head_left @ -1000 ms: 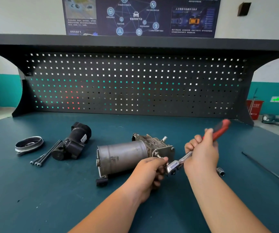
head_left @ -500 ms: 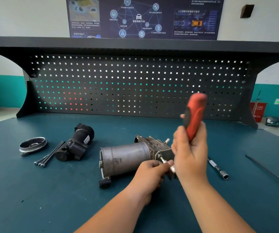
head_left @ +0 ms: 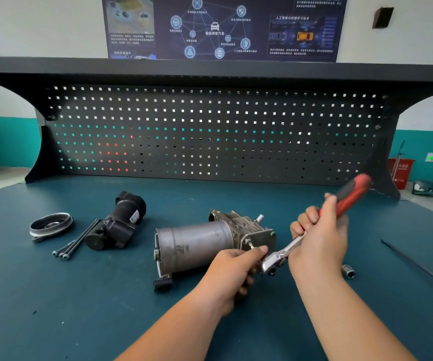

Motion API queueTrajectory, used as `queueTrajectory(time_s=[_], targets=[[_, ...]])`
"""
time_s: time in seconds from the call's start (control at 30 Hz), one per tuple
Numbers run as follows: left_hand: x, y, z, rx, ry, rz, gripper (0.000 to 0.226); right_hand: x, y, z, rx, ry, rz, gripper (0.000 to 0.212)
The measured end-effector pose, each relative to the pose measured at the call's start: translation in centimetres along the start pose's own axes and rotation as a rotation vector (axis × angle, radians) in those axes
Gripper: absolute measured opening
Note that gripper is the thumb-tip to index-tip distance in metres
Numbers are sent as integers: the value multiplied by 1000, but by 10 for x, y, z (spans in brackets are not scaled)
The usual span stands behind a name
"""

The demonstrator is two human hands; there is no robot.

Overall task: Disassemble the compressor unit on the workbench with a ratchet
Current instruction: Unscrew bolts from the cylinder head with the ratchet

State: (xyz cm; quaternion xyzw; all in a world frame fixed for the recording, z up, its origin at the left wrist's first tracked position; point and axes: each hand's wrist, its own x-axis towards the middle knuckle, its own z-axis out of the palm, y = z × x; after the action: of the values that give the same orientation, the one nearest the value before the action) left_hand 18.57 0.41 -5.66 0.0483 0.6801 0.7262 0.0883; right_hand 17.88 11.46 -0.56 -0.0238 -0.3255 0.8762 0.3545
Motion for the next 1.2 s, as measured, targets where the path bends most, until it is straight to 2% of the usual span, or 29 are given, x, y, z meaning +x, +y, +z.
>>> queueTrajectory(time_s=[0.13, 0.17, 0.23, 0.3, 0.37, 0.43, 0.53, 0.6, 0.63, 0.7, 0.77, 0.87, 1.03, 1.13, 1.2], targets=[[1, -1, 1, 60, 5, 44, 46, -23, 2, 5, -143, -391, -281, 4], [1, -2, 1, 62, 1, 61, 47, -25, 3, 4, -163, -461, -310, 10], [1, -2, 2, 49, -5, 87, 46, -27, 3, 2, -237, -531, -345, 20], [2, -2, 3, 27, -11, 92, 42, -26, 4, 3, -304, -521, -359, 20], [3, -3, 3, 4, -24, 86, 47, -23, 4, 5, -267, -464, -314, 11], [3, -3, 2, -27, -30, 70, 45, -12, 4, 5, -190, -302, -215, 8], [4, -5, 4, -72, -47, 49, 46, 12, 5, -7, -37, 58, 112, 21], [5, -6, 6, -89, -54, 42, 49, 22, 10, -20, 106, 223, 354, 28], [5, -6, 6, -90, -52, 40, 48, 25, 13, -24, 148, 255, 412, 31], [5, -4, 6, -79, -46, 28, 44, 27, 18, -26, 134, 257, 413, 30], [4, -2, 3, -69, -35, 5, 38, 26, 16, -19, 64, 212, 324, 24], [2, -1, 1, -32, -9, -36, 34, 15, 8, -6, -75, 66, 90, 19], [1, -2, 2, 35, -11, 16, 42, -14, 3, 5, -312, -379, -296, 3], [2, -3, 3, 3, -43, 65, 44, -24, 6, 5, -605, -547, -506, 13], [1, -3, 3, -22, -54, 80, 46, -27, 7, 6, -658, -574, -536, 13]])
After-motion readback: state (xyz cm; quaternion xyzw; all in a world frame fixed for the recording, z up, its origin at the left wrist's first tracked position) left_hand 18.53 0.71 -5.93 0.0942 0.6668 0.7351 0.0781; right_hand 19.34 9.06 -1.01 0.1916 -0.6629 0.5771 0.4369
